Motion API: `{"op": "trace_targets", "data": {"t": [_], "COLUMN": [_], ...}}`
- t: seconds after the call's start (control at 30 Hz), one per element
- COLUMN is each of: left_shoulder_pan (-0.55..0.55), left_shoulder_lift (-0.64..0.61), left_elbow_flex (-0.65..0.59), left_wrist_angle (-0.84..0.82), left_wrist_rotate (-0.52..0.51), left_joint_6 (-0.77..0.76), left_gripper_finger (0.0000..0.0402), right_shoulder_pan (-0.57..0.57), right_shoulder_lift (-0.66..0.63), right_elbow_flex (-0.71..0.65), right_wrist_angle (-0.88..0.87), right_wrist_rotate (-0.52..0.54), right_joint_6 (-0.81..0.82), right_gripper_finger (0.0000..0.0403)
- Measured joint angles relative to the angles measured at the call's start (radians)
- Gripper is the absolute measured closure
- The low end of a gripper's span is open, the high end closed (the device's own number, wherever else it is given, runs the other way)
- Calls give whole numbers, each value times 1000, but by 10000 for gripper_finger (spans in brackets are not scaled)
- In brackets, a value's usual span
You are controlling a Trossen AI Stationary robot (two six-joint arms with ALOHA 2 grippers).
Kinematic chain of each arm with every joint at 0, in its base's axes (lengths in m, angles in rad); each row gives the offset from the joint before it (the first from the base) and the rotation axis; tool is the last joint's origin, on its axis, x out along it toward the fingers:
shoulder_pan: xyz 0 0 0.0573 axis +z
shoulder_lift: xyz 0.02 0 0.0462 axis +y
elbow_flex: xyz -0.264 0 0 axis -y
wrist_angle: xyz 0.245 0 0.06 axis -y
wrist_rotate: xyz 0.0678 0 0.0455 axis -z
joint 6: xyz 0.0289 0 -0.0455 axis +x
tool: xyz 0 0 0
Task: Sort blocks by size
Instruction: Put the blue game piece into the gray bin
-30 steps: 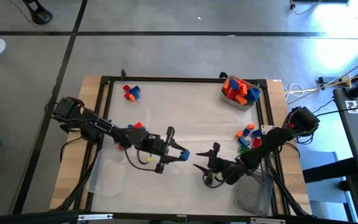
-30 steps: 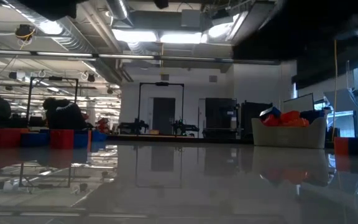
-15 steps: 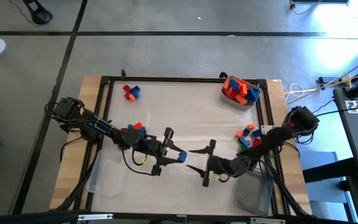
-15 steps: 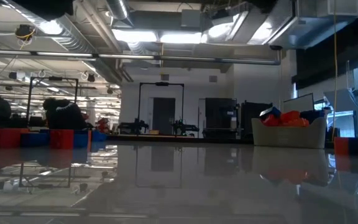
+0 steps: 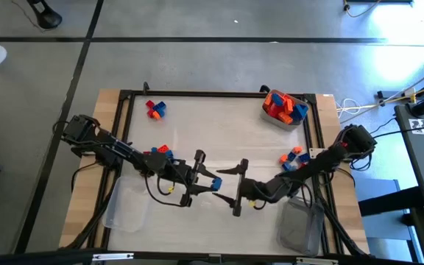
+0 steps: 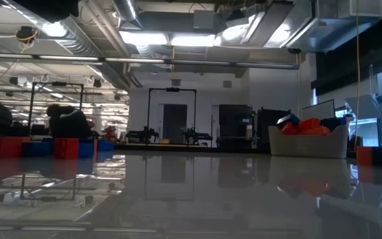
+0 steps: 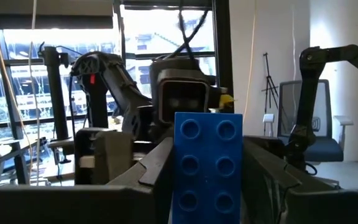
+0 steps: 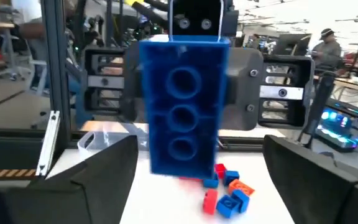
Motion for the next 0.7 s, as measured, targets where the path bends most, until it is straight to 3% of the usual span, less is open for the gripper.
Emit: {"op": "trace_targets", "data": {"t": [0.2, 0.53, 0.7], "left_shoulder_pan": [2, 3, -2], "left_shoulder_lift": [0, 0, 0], "left_elbow_flex": [0, 0, 0], "left_wrist_angle": [-6, -6, -9], "left_wrist_rotate": [0, -12, -9], "left_joint_6": [0, 3, -28], "left_gripper_finger": [269, 268, 245], "right_shoulder_pan": [-39, -44, -43], "right_shoulder_lift": [0, 0, 0], "right_elbow_flex": [0, 0, 0], "right_wrist_angle": [2, 2, -6], "right_wrist_rotate": [-94, -114, -115], "right_joint_6": [56, 33, 5], "right_gripper_finger": [115, 257, 265]}}
